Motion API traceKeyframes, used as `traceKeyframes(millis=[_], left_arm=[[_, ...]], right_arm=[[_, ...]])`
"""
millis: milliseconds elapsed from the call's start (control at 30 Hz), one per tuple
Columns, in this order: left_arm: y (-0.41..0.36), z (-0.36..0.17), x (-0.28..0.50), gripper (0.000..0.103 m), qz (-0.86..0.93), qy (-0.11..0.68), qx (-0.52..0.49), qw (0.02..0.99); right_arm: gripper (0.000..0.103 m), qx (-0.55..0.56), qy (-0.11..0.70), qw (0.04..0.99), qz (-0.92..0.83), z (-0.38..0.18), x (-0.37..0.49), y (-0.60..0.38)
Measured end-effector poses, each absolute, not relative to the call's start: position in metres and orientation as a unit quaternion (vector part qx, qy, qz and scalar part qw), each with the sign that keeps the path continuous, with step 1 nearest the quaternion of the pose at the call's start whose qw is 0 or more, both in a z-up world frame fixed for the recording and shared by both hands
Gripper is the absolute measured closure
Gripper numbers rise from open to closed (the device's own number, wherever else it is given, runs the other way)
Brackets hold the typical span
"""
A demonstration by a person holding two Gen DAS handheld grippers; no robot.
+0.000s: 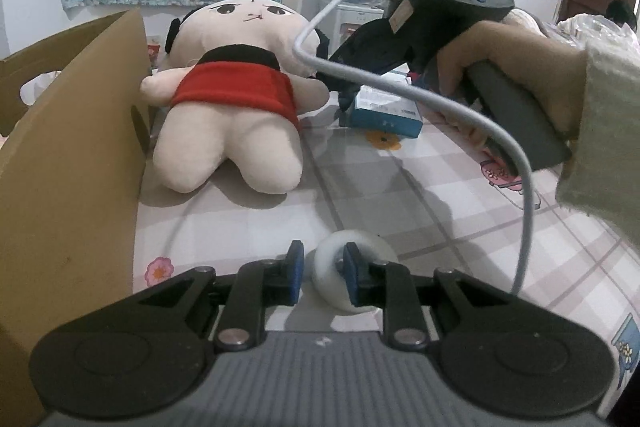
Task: Organize soft objects
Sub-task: 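Close the right tool around the blue-and-white medicine box and lift it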
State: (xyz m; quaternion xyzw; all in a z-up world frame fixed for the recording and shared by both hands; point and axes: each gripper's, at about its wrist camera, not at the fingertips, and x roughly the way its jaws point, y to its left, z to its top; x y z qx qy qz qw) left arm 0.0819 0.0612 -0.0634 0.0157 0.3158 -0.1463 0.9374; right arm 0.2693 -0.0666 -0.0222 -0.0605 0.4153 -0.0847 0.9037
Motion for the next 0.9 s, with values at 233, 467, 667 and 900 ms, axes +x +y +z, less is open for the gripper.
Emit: traceKeyframes(millis=[233,467,667,900], left_arm=[[0.061,-0.062,0.079,0.086,-0.144,0.317,0.020,0.937],[0.059,-0.060,0.070,0.088,-0.140,0.308,0.026,0.941],[0.057,-0.054,0.065,0.088,-0.119,0.308,0.006,0.944],[0.074,-0.068,0.057,0.087,-0.116,0.297,-0.011,0.948]], right_arm=[[0.029,-0.026,0.405,0.913,-0.027,-0.018,0.212,-0.085],[0.080,0.114,0.361,0.925,0.035,0.008,0.121,-0.127],[0.091,0.169,0.399,0.900,0.041,-0.009,0.102,-0.148],[0.053,0.057,0.386,0.918,0.072,-0.006,0.094,-0.130]])
